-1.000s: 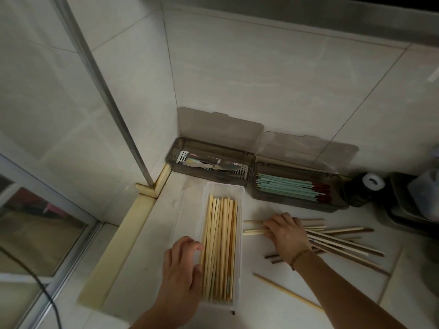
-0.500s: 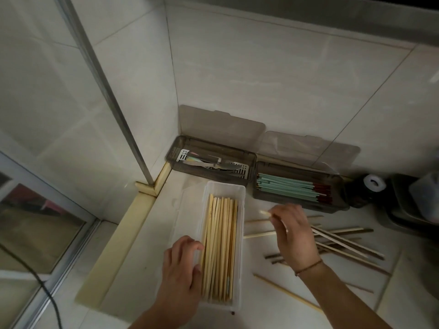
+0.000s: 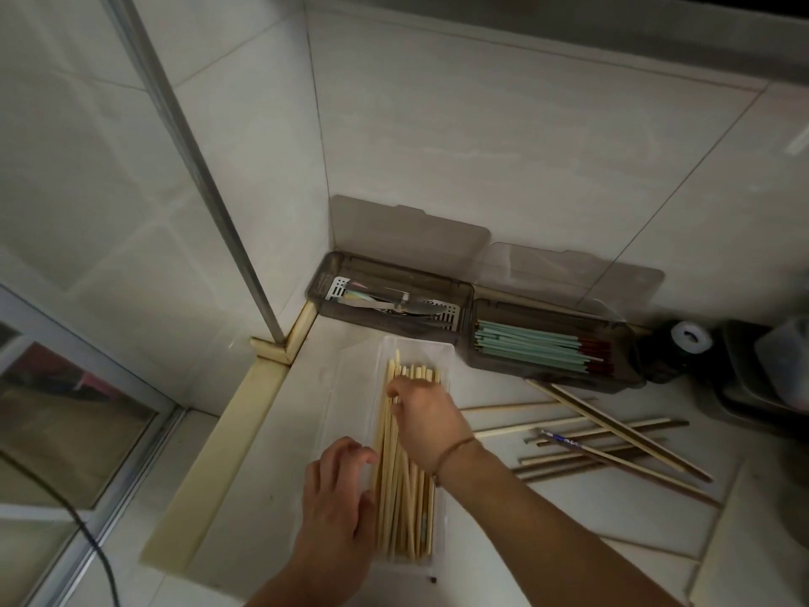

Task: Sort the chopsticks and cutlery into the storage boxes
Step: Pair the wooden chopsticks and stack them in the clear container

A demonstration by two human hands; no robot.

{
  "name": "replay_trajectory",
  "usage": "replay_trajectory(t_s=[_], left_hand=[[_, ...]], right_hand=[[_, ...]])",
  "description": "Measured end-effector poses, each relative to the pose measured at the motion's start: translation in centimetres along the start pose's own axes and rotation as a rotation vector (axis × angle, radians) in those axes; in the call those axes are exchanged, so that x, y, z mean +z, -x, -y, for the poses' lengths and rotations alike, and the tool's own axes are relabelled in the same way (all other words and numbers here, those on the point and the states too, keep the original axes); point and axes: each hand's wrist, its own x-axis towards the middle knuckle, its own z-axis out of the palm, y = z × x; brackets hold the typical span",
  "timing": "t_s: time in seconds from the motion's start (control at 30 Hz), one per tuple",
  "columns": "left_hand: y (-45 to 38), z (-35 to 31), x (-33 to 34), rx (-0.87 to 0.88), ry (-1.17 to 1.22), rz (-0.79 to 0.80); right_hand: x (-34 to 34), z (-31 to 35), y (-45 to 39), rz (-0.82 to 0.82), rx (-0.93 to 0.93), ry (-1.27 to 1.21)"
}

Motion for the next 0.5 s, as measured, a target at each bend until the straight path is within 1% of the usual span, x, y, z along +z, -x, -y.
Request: replay_trajectory(t_s=[0.07,0.17,0.23,0.27,0.3,0.4,0.43,0.47,0.5], left_hand=[[0.0,0.0,0.0,-0.009,0.006,0.004],[0.0,-0.1,0.0,-0.008,0.007,0.007],[0.0,-0.1,0.0,-0.003,0.005,0.010],[0.0,-0.1,0.0,-0.004,0.005,0.013],[0.0,0.0,0.0,-0.007,0.006,0.015],[0.0,0.1,0.0,-0.013,0.015,0.019],[0.0,0.1,0.0,-0.008,0.019,0.016],[0.0,0.1,0.0,-0.002,0.026,0.010],[0.1,0.1,0.1,0.000,0.031,0.005]], right_hand=[[0.5,0.4,-0.3,0.127,0.048,0.130],[0.8,0.5,-0.5,0.260,0.093,0.260],[0.8,0.2,-0.2,0.295,0.055,0.311],[0.6,0.0,0.1,0.261,0.014,0.332],[0.5,-0.4,0.4,0.165,-0.042,0.325],[-0.6,-2.9,1.3,-0.321,-0.183,0.153],[-1.0,-4.3,1.5,-0.470,-0.171,0.088],[-1.6,-5.9,1.7,-0.557,-0.134,0.041],[-2.1,-7.6,1.7,-0.585,-0.062,0.024]])
